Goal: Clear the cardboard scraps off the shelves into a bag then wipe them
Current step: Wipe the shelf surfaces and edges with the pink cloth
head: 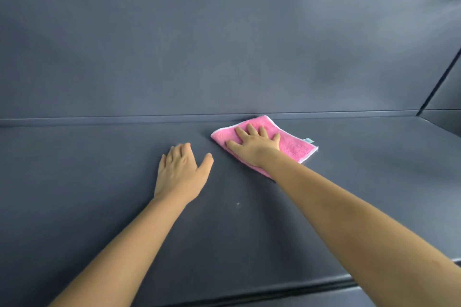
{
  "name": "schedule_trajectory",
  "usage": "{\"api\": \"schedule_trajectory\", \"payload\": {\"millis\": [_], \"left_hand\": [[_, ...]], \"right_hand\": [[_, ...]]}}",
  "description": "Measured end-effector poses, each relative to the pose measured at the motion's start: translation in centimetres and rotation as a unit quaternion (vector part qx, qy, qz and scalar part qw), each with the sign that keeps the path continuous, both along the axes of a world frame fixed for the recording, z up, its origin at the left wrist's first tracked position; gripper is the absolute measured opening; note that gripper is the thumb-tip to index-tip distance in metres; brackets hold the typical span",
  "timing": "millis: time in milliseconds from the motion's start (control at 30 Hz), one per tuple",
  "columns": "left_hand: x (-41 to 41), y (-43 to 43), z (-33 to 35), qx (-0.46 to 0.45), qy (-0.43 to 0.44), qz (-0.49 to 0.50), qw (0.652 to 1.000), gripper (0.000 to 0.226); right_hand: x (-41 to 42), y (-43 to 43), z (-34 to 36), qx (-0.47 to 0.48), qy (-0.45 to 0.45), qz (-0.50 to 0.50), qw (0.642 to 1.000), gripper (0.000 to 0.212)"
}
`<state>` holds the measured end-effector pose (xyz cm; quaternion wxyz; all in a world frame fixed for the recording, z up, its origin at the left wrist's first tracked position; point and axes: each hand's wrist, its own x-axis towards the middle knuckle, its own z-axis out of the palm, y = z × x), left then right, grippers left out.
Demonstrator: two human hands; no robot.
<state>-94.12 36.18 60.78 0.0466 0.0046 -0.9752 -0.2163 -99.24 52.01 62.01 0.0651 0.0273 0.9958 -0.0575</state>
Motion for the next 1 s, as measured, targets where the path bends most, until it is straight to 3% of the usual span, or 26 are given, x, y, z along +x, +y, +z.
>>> {"api": "schedule_trajectory", "payload": {"millis": [200, 400, 600, 733, 1000], "left_hand": [[0.4, -0.1, 0.1, -0.033, -0.006, -0.023, 0.999, 0.059], [1.0, 0.0, 0.1, -0.048, -0.016, -0.031, 0.998, 0.057], [1.3, 0.3, 0.2, -0.051, -0.019, -0.027, 0.998, 0.058], [1.4, 0.6, 0.4, -0.078, -0.014, -0.02, 0.997, 0.058], [1.6, 0.1, 0.6, -0.056, -0.02, -0.014, 0.998, 0.06]], "right_hand": [[6.4, 0.1, -0.4, -0.012, 0.012, 0.029, 0.999, 0.063], [11.2, 6.5, -0.2, -0.01, 0.001, -0.05, 0.999, 0.062], [10.6, 12.4, 0.0, 0.004, 0.0, -0.137, 0.991, 0.062], [8.1, 11.2, 0.4, 0.008, -0.002, -0.162, 0.987, 0.065], [11.9, 2.8, -0.3, -0.016, 0.021, 0.034, 0.999, 0.067]]}}
